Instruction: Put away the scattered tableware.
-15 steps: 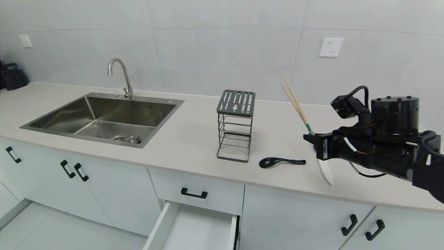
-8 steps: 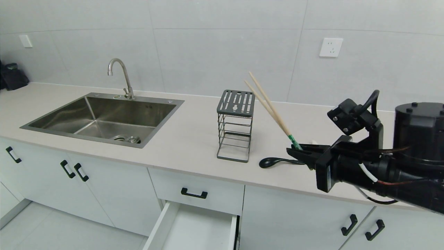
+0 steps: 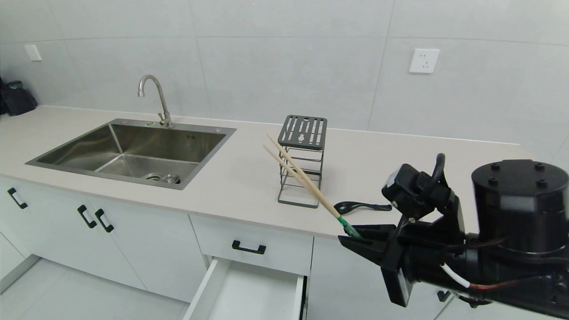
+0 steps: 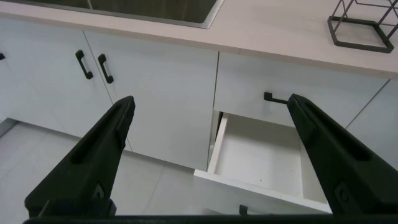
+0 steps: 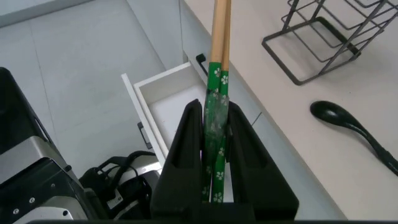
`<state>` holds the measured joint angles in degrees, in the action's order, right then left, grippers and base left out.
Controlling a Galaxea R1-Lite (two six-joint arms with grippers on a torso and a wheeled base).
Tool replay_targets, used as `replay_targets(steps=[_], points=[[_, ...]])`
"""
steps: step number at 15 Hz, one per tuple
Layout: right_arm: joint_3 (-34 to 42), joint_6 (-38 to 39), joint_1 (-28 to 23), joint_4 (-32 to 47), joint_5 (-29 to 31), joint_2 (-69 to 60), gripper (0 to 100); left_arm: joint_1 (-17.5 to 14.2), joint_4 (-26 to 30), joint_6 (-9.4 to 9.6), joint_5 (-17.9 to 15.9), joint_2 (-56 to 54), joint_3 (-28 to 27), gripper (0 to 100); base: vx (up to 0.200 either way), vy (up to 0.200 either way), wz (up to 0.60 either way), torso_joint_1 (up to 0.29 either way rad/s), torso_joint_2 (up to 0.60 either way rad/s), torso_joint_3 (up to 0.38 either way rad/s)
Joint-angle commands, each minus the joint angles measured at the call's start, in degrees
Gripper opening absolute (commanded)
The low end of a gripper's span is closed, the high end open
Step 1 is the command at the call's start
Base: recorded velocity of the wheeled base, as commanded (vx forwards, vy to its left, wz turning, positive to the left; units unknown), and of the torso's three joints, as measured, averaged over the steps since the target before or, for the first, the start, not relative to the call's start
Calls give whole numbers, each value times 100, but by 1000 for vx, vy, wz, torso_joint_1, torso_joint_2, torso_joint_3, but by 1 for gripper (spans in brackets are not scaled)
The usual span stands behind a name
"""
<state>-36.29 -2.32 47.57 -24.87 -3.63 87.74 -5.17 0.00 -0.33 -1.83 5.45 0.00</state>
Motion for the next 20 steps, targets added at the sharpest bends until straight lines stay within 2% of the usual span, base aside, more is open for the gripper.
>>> replay_targets(steps=[1, 7, 13, 15, 16, 19, 20], points=[[-97, -6, 51, -18, 29, 367, 0, 7, 0, -2, -2, 9, 0, 100, 0, 0, 0, 0, 0, 0], [-607, 3, 525, -36, 179, 1395, 0, -2, 0, -2, -2, 9, 0, 100, 0, 0, 0, 0, 0, 0], [-1020, -6, 543, -141, 381, 2222, 0, 7, 0, -2, -2, 9, 0, 100, 0, 0, 0, 0, 0, 0], [-1038, -6, 684, -141, 381, 2432, 0, 7, 0, -2, -2, 9, 0, 100, 0, 0, 0, 0, 0, 0], [-1055, -32, 939, -141, 390, 2802, 0, 7, 0, -2, -2, 9, 0, 100, 0, 0, 0, 0, 0, 0], [-1389, -753, 1141, -123, 363, 3303, 0, 7, 0, -2, -2, 9, 0, 100, 0, 0, 0, 0, 0, 0], [-1486, -762, 1211, -106, 354, 3399, 0, 7, 0, -2, -2, 9, 0, 100, 0, 0, 0, 0, 0, 0]])
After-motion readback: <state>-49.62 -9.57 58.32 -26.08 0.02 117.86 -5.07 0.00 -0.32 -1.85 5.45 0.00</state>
